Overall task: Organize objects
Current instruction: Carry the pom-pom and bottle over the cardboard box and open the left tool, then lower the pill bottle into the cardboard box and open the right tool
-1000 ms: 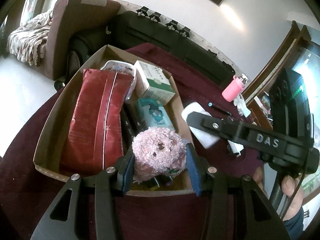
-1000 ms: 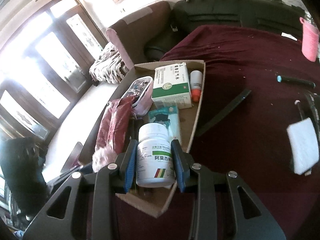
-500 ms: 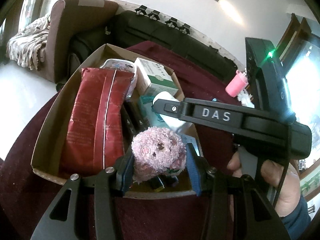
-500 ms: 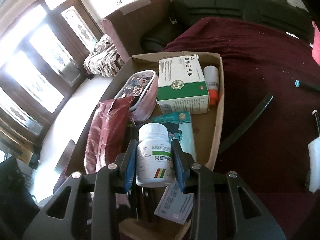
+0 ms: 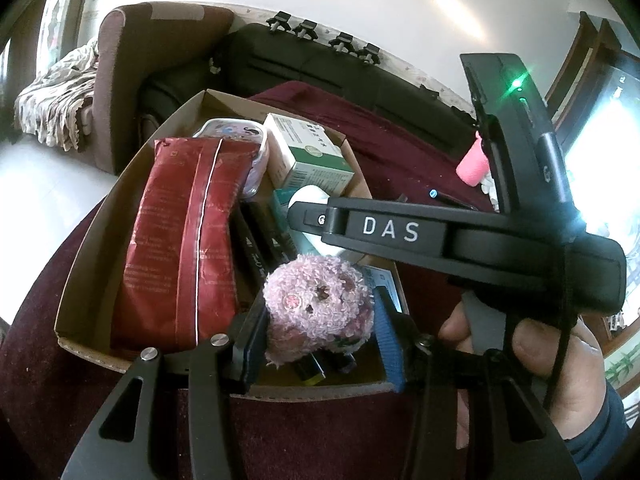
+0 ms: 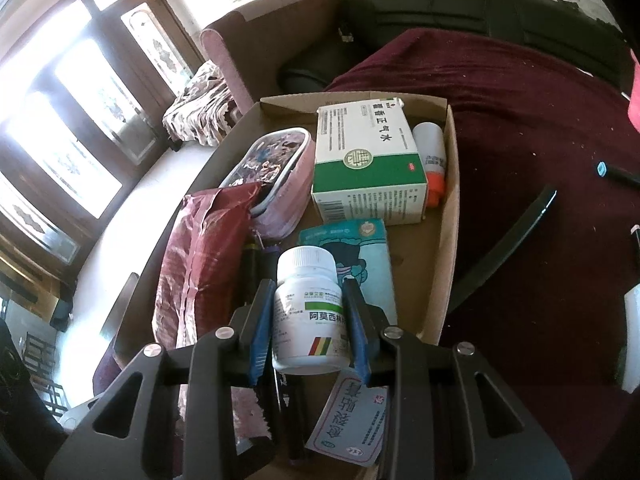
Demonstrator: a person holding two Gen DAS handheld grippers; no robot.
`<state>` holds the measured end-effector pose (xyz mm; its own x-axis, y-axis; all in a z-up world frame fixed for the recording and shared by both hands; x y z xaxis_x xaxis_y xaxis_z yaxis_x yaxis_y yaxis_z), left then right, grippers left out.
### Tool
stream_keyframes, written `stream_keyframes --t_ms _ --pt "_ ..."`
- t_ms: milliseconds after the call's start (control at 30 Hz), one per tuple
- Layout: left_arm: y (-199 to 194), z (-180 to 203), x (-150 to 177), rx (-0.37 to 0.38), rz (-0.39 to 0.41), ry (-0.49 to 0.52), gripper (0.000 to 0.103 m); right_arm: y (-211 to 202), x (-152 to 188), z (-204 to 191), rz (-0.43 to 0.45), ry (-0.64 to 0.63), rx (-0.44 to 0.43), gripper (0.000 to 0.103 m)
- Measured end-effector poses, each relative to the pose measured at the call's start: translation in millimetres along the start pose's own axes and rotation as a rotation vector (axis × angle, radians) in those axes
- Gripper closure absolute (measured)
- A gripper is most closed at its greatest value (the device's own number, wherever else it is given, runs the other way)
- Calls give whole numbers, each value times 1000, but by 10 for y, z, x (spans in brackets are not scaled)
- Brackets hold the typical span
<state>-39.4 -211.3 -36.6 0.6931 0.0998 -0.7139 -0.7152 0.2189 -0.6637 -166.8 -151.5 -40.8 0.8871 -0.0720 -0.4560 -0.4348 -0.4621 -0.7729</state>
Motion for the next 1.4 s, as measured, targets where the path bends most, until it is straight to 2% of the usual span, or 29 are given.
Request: stream_keyframes --t_ms 467,900,1100,1233,1400 --pt "-10 26 -46 8 9 -5 50 -165 -34 29 16 39 -40 71" --pt "-89 324 -138 16 14 50 50 -536 20 335 54 111 -84 70" --pt "-28 596 -234 30 -9 114 50 -831 109 761 79 171 -85 70" --pt "101 810 -446 49 -33 168 49 -1199 174 1259 136 243 -59 70" --pt "523 1047 -761 100 -113 168 50 -1594 232 1835 225 332 -55 59"
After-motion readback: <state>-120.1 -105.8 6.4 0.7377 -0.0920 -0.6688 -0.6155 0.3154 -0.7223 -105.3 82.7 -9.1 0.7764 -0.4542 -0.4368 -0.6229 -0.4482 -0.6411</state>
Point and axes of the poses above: each gripper's, at about its wrist camera, not at the fingertips, and y roughly the way its jaws point, z to its right, x to its underside, the point moved 10 cm from there along y, roughly the way its jaws point, and after that the axes turned 13 degrees about y, right-handed, at the moved point
